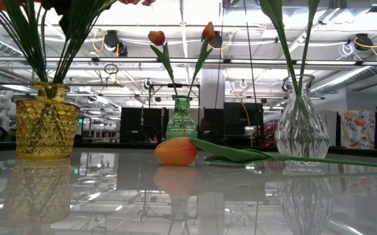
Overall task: Sort flowers into vase by color
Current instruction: Put the red flowers into the yellow vase
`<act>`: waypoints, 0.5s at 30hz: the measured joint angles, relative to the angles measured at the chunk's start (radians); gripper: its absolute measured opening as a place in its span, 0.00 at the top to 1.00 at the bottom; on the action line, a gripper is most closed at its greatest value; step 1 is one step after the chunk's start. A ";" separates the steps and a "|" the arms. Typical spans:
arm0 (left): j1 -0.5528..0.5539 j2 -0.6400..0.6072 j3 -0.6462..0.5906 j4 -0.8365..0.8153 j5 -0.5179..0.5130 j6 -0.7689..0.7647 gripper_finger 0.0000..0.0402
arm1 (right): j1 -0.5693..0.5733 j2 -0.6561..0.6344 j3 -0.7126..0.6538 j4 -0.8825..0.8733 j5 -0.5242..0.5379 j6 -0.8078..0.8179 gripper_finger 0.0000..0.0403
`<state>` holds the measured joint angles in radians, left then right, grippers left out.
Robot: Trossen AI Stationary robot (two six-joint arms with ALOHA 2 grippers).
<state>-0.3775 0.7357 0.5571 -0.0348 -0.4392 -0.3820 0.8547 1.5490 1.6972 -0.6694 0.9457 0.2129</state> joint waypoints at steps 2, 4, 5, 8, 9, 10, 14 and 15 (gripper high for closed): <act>-0.008 0.000 0.000 0.000 -0.012 -0.010 0.94 | 0.000 0.000 0.000 0.000 -0.001 0.000 0.29; -0.014 0.000 0.000 -0.005 -0.026 -0.013 0.94 | 0.000 0.000 0.000 0.000 0.000 -0.001 0.29; -0.018 0.000 0.000 -0.011 -0.033 -0.013 0.94 | 0.000 0.000 0.000 0.000 0.000 -0.005 0.29; -0.027 0.001 0.000 -0.033 -0.057 -0.015 0.94 | 0.000 0.000 0.000 0.000 0.000 -0.007 0.29; -0.031 0.004 0.000 -0.036 -0.070 -0.022 0.94 | 0.000 0.000 0.000 0.000 0.000 -0.007 0.29; -0.032 0.006 0.000 -0.038 -0.080 -0.024 0.94 | 0.000 0.000 0.000 0.000 0.000 -0.007 0.29; -0.040 0.014 0.000 -0.032 -0.092 -0.007 0.94 | 0.000 0.000 0.000 0.000 0.000 -0.007 0.29; -0.042 0.015 0.000 -0.028 -0.093 -0.005 0.94 | 0.000 0.000 0.000 0.000 0.000 -0.007 0.29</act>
<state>-0.4198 0.7504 0.5571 -0.0631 -0.5318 -0.3869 0.8547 1.5490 1.6974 -0.6693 0.9458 0.2054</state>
